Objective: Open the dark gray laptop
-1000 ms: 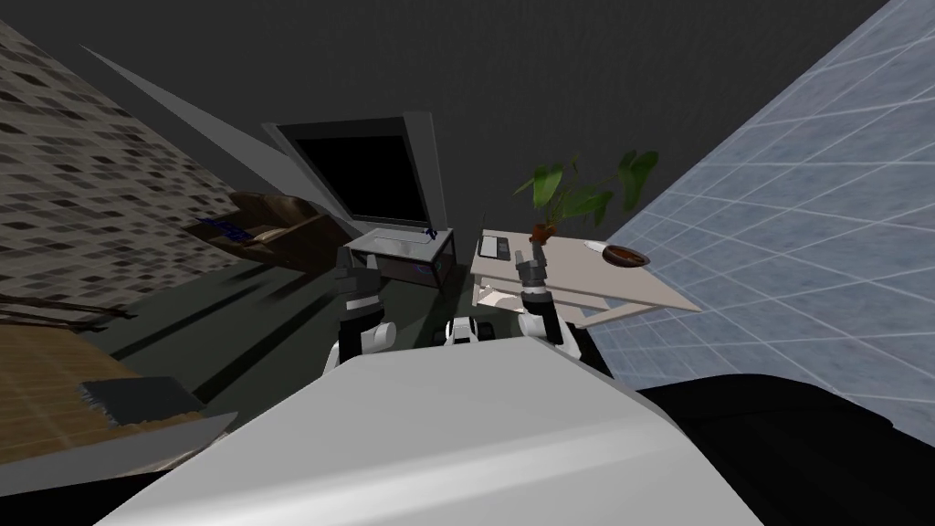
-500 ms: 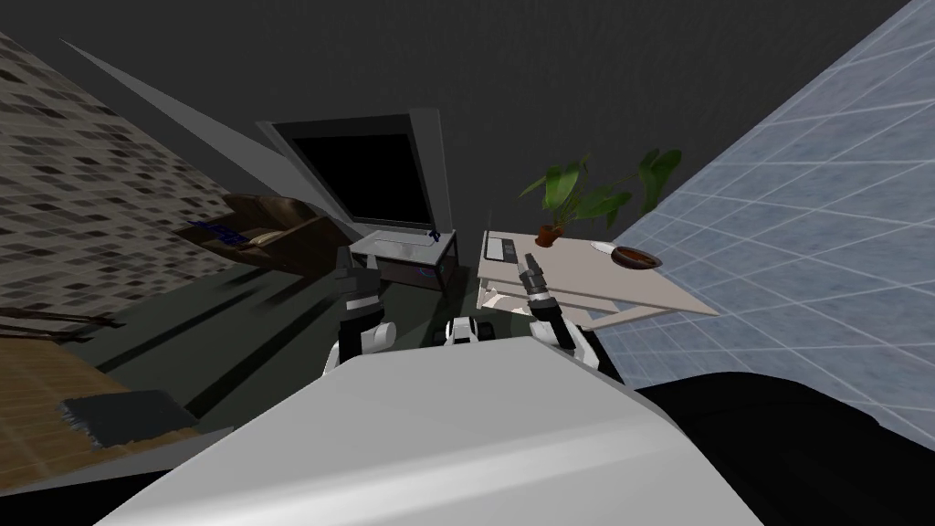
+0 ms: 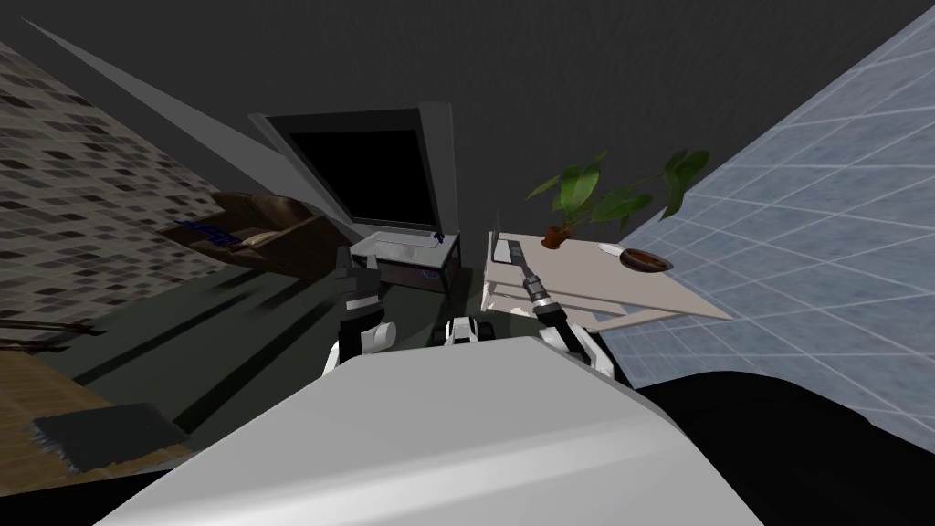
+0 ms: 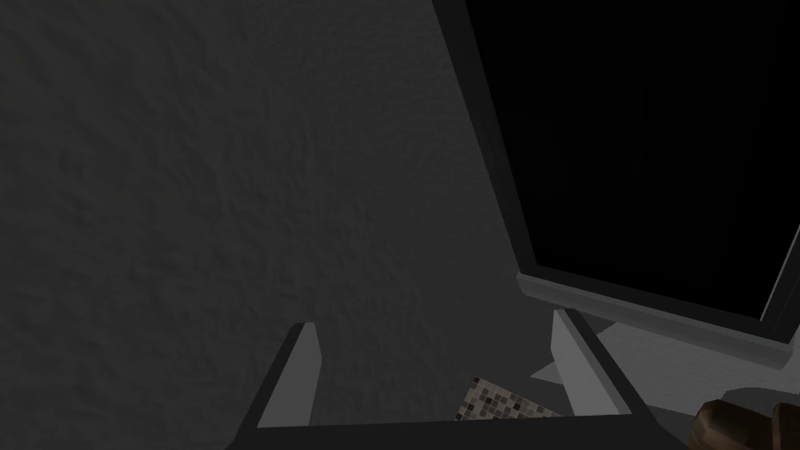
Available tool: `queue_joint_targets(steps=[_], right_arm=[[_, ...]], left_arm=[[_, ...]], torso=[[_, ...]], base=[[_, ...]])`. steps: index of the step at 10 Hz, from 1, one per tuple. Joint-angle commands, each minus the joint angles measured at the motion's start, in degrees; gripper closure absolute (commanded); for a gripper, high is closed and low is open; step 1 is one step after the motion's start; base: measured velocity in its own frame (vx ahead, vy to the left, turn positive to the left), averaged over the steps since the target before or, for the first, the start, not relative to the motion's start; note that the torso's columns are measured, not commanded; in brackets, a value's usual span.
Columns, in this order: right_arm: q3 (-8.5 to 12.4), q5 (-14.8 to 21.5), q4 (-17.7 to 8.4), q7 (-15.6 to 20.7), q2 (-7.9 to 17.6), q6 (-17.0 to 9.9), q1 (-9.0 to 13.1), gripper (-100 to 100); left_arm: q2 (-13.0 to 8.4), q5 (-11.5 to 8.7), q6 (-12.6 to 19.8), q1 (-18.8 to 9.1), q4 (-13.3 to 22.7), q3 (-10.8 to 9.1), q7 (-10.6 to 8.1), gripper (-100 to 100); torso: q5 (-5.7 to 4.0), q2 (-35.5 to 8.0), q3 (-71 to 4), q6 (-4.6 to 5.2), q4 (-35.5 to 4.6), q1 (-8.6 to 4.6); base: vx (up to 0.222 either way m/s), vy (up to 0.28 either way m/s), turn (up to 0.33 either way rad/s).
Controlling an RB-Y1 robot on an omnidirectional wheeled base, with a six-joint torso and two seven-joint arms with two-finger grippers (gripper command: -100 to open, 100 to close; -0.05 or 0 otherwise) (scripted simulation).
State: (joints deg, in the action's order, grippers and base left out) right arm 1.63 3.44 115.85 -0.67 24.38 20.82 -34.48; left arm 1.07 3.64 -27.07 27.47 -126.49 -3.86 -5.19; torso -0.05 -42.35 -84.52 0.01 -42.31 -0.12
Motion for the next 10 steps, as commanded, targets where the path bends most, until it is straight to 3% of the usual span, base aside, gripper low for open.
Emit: queue_joint_targets(steps=[1,2,4,10], right_arm=[[1.19,0.55,-2.12,1.40,4.09,-1.50,-1.94,-100],[1.19,0.55,-2.12,1.40,4.66,-1.50,-1.94,-100],[2.38,1.67,-5.11,3.54,8.66,-3.71,-4.11,-100],[4.29,3.55,-9.55,6.74,17.43,-7.10,-7.00,-100]], left_arm=[[0.00,0.00,0.00,0.00,0.00,0.00,0.00,0],[0.00,0.00,0.00,0.00,0.00,0.00,0.00,0],[0.00,0.00,0.00,0.00,0.00,0.00,0.00,0],[0.00,0.00,0.00,0.00,0.00,0.00,0.00,0]], torso=[[0.04,0.04,-0.04,-0.01,0.02,0.07],[0.07,0.13,-0.09,0.00,0.04,0.20],[0.06,0.11,-0.08,-0.01,0.03,0.18],[0.03,0.00,-0.01,-0.01,0.01,0.06]], base=[[0.070,0.090,-0.025],[0.056,0.097,-0.015],[0.104,0.131,-0.031],[0.076,0.114,-0.016]])
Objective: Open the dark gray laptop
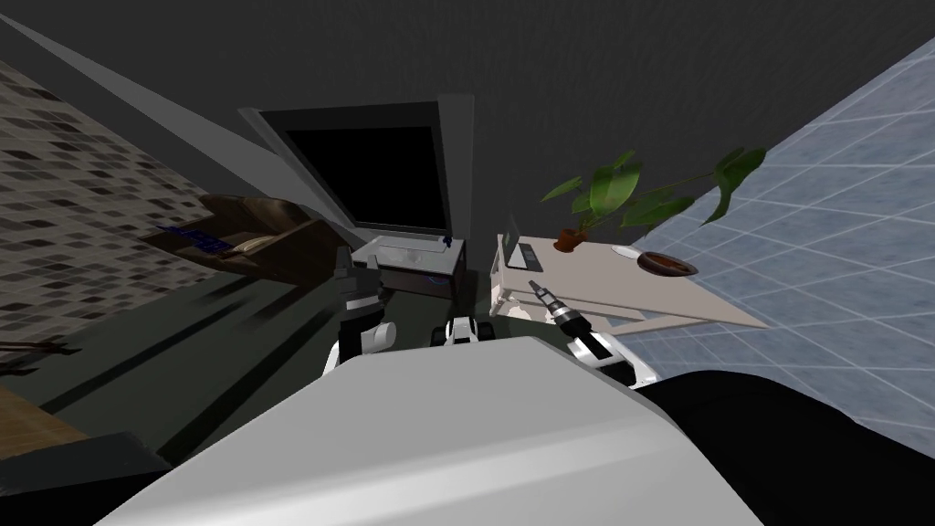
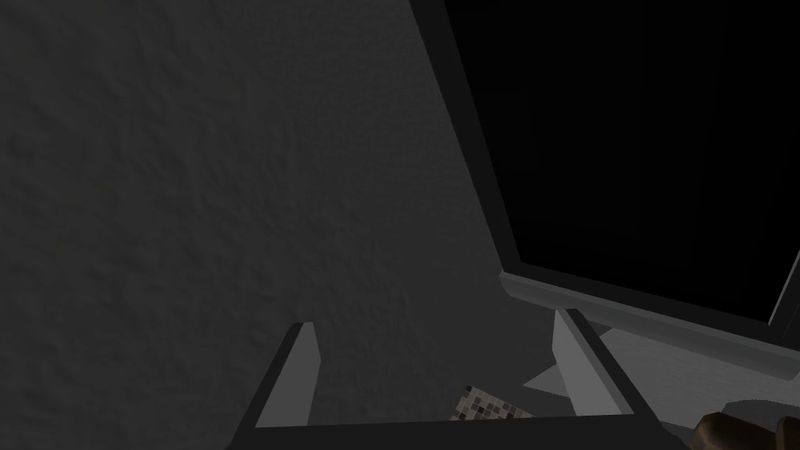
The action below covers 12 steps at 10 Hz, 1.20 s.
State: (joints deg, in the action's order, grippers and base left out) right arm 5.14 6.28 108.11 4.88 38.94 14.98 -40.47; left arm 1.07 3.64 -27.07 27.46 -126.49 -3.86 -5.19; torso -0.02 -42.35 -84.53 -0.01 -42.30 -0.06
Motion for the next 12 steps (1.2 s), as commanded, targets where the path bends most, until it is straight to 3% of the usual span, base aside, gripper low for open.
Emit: queue_joint_targets(steps=[1,3,6,12], right_arm=[[0.78,0.71,-1.82,1.19,3.23,-1.25,-1.01,-100],[2.11,2.10,-4.72,3.25,7.16,-3.55,-2.53,-100],[2.79,2.84,-6.14,4.24,10.50,-4.71,-3.13,-100],[6.28,6.83,-12.93,8.82,20.46,-10.55,-4.63,-100]], left_arm=[[0.00,0.00,0.00,0.00,0.00,0.00,0.00,0],[0.00,0.00,0.00,0.00,0.00,0.00,0.00,0],[0.00,0.00,0.00,0.00,0.00,0.00,0.00,0],[0.01,0.00,0.00,0.00,0.00,0.01,0.00,0]], torso=[[0.03,0.02,0.00,0.02,0.00,0.12],[0.04,0.11,-0.07,0.01,0.03,0.12],[-0.01,0.05,-0.03,0.00,0.01,-0.04],[0.05,0.05,-0.03,0.02,0.01,0.15]], base=[[0.054,0.096,-0.014],[0.089,0.158,-0.017],[0.084,0.124,-0.012],[0.094,0.145,-0.009]])
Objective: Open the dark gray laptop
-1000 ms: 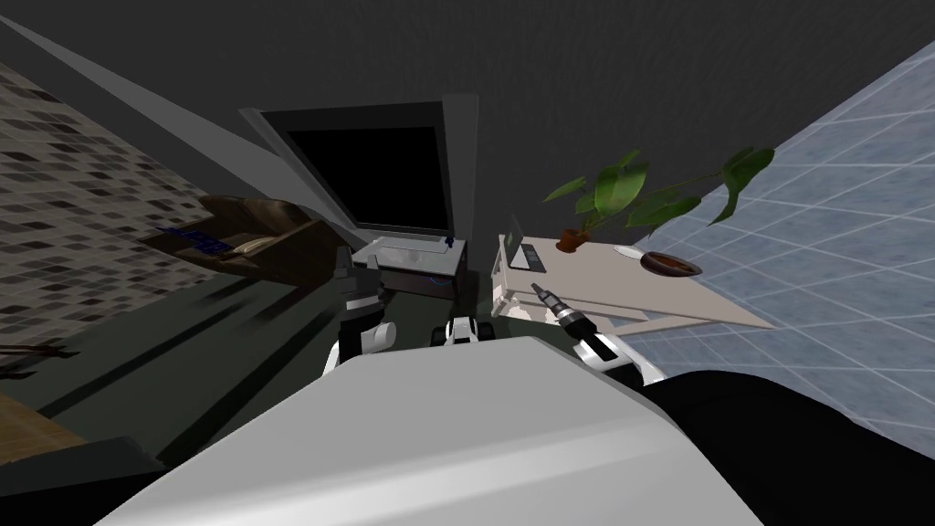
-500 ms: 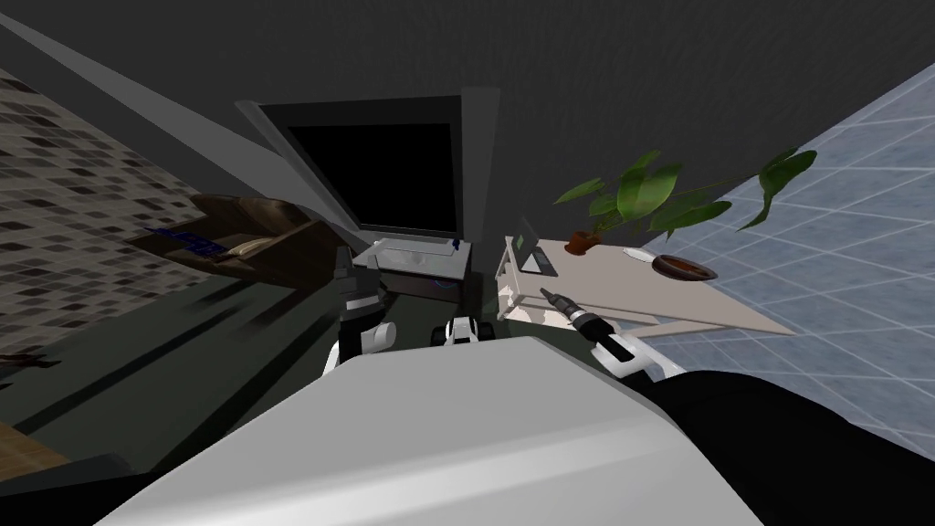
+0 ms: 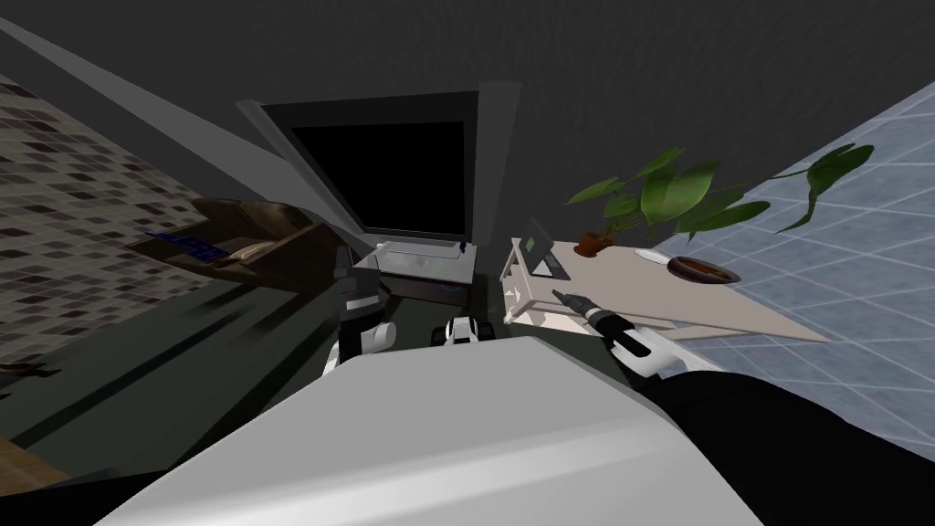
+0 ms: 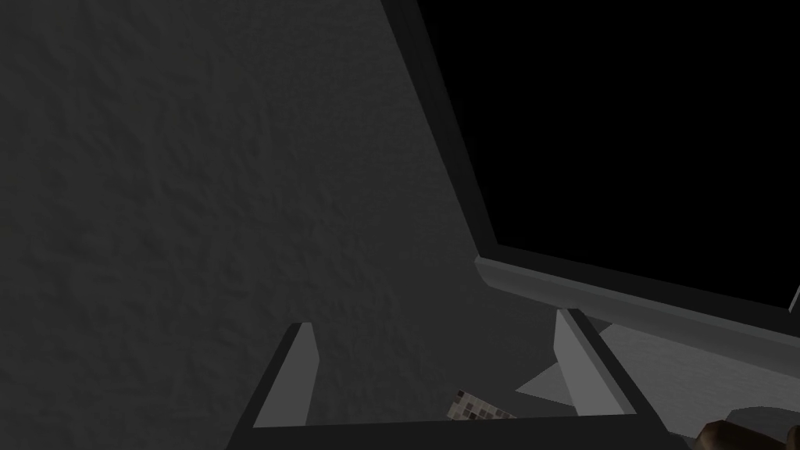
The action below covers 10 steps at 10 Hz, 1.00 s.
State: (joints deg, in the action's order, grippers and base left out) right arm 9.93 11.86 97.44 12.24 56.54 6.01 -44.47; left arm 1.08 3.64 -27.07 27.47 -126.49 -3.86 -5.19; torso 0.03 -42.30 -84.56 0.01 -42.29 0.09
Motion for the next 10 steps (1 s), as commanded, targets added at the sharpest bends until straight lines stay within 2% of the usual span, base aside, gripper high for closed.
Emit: queue_joint_targets(steps=[1,3,4,9,10], right_arm=[[1.49,1.25,-2.25,1.46,3.38,-1.58,-0.63,-100],[2.90,2.93,-4.72,3.11,6.94,-3.88,-0.65,-100],[2.90,2.93,-4.72,3.11,6.94,-3.88,-0.65,-100],[6.19,6.93,-10.07,6.80,14.31,-9.22,-0.04,-100],[6.19,6.93,-10.07,6.80,14.31,-9.22,-0.04,-100]], left_arm=[[0.01,0.00,0.00,0.00,0.00,0.00,0.00,0],[0.00,0.00,0.00,0.00,0.00,0.00,0.00,0],[0.00,0.00,0.00,0.00,0.00,0.00,0.00,0],[0.01,0.00,0.00,0.00,0.00,0.01,0.00,0],[0.00,0.00,0.00,0.00,-0.01,0.00,0.00,0]], torso=[[0.01,0.09,-0.04,-0.01,0.02,0.09],[-0.07,0.02,-0.01,-0.02,0.01,-0.21],[-0.06,0.03,-0.02,0.00,0.01,-0.17],[0.05,0.24,-0.15,-0.04,0.07,0.16],[0.00,0.15,-0.11,-0.01,0.05,-0.03]], base=[[0.102,0.162,-0.009],[0.101,0.145,-0.001],[0.075,0.099,-0.005],[0.100,0.174,-0.002],[0.084,0.118,0.001]])
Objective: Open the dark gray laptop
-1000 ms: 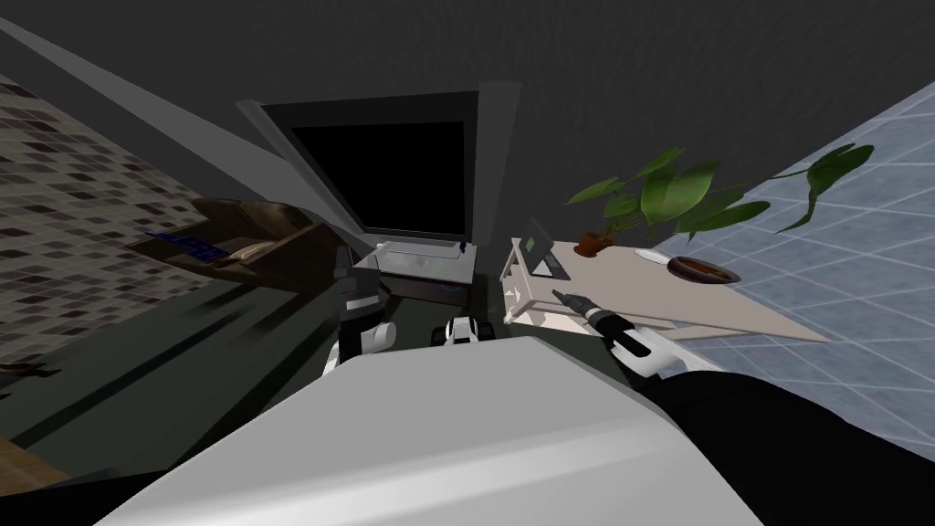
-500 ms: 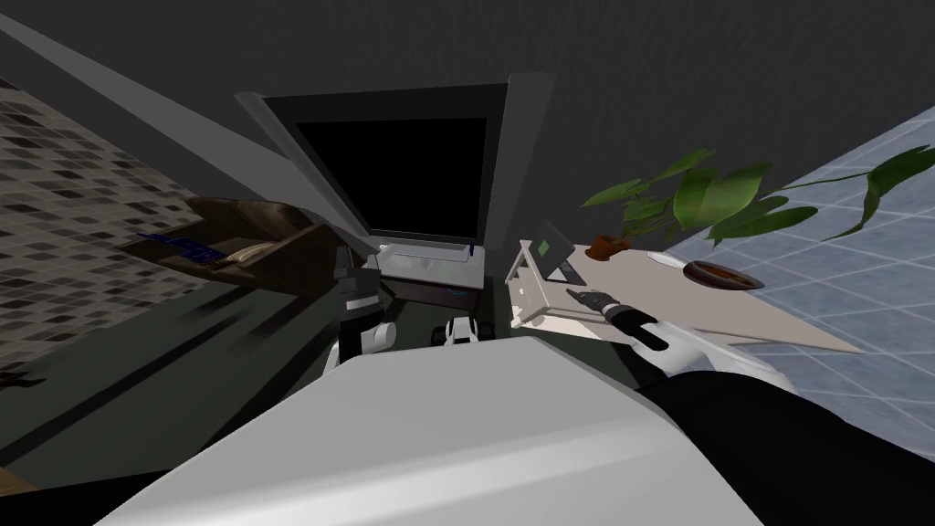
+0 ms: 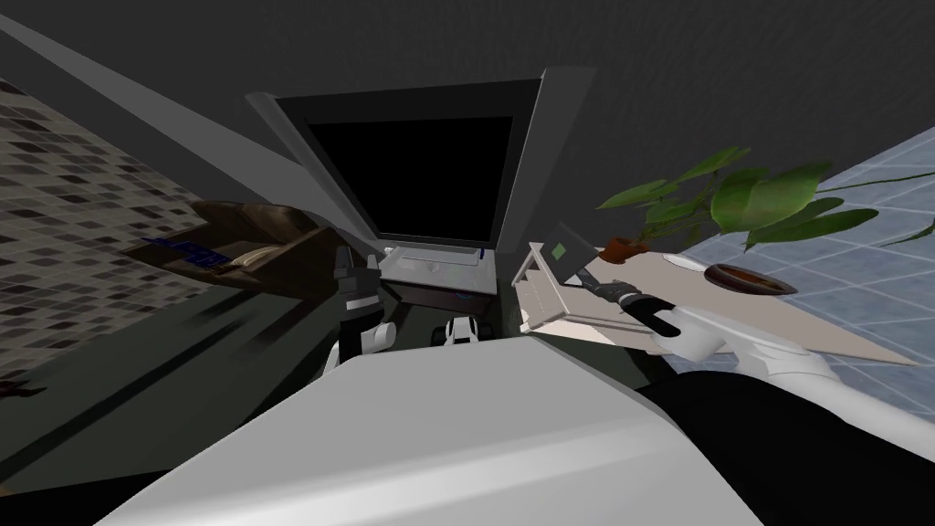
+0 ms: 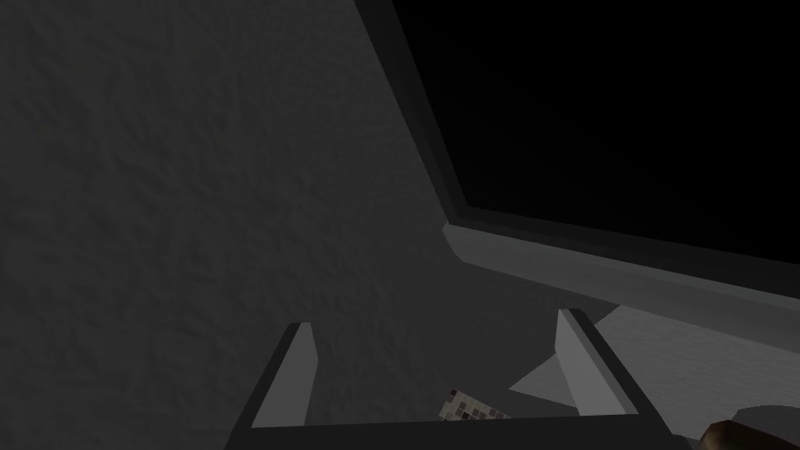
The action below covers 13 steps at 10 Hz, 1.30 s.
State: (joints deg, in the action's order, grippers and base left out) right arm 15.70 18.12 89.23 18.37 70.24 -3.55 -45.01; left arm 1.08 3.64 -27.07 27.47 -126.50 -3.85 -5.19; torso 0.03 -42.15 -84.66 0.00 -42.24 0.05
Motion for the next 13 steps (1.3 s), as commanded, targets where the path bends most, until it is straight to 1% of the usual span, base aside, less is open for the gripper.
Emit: queue_joint_targets(steps=[1,2,3,4,5,6,7,8,9,10,11,13], right_arm=[[1.01,1.38,-2.76,1.32,1.89,-0.61,0.64,-100],[1.56,2.05,-3.61,1.95,3.10,-1.50,0.76,-100],[2.07,2.67,-4.38,2.53,4.23,-2.33,0.86,-100],[2.96,3.72,-5.71,3.56,6.22,-3.74,0.99,-100],[3.31,4.14,-6.24,3.98,7.05,-4.31,1.02,-100],[3.98,4.93,-7.25,4.80,8.69,-5.39,1.02,-100],[3.98,4.93,-7.25,4.80,8.69,-5.39,1.02,-100],[3.91,4.35,-6.72,4.39,9.06,-5.79,0.70,-100],[3.91,4.40,-6.91,4.48,9.11,-5.67,0.79,-100],[3.91,4.40,-6.88,4.47,9.11,-5.68,0.79,100],[3.68,2.49,-7.07,2.66,10.35,-5.47,0.10,100],[3.21,-1.13,-7.43,-0.74,12.83,-5.06,-1.27,100]], left_arm=[[-0.01,0.00,0.00,-0.01,0.00,-0.01,0.00,0],[-0.01,0.00,0.00,-0.01,0.01,-0.01,0.00,0],[-0.01,0.00,0.00,-0.01,0.01,-0.01,0.00,0],[-0.01,0.00,0.00,-0.01,0.01,-0.01,0.00,0],[0.00,0.00,0.00,0.00,0.00,0.00,0.00,0],[0.00,0.00,0.00,0.00,0.00,0.00,0.00,0],[-0.01,0.00,0.00,0.00,0.00,-0.01,0.00,0],[-0.01,0.00,0.00,-0.02,0.00,-0.01,0.00,0],[-0.02,0.00,0.01,-0.02,0.01,-0.02,0.00,0],[-0.02,0.00,0.01,-0.02,0.01,-0.02,0.00,0],[-0.02,0.00,0.01,-0.02,0.01,-0.02,0.00,0],[-0.03,0.00,0.01,-0.04,0.01,-0.02,0.00,0]], torso=[[-0.12,-0.24,0.16,0.02,-0.07,-0.35],[-0.16,-0.30,0.21,0.01,-0.10,-0.39],[-0.08,-0.22,0.16,0.01,-0.08,-0.13],[0.01,-0.11,0.09,0.00,-0.04,0.06],[0.06,-0.01,0.02,0.00,-0.01,0.25],[0.04,-0.02,0.02,-0.01,-0.01,0.13],[-0.05,-0.22,0.14,0.03,-0.07,-0.15],[-0.15,-0.38,0.26,0.02,-0.12,-0.40],[-0.18,-0.37,0.27,0.02,-0.12,-0.47],[-0.14,-0.27,0.20,0.02,-0.09,-0.33],[-0.07,-0.17,0.12,0.01,-0.06,-0.15],[-0.13,-0.21,0.15,-0.09,-0.05,-0.30]], base=[[0.072,0.087,0.000],[0.084,0.123,0.000],[0.098,0.144,-0.008],[0.123,0.203,-0.005],[0.128,0.200,-0.011],[0.076,0.149,-0.108],[0.026,0.086,-0.035],[0.007,0.029,-0.003],[0.002,0.008,-0.003],[0.000,0.000,0.000],[-0.061,-0.061,0.079],[-0.131,-0.118,0.177]])
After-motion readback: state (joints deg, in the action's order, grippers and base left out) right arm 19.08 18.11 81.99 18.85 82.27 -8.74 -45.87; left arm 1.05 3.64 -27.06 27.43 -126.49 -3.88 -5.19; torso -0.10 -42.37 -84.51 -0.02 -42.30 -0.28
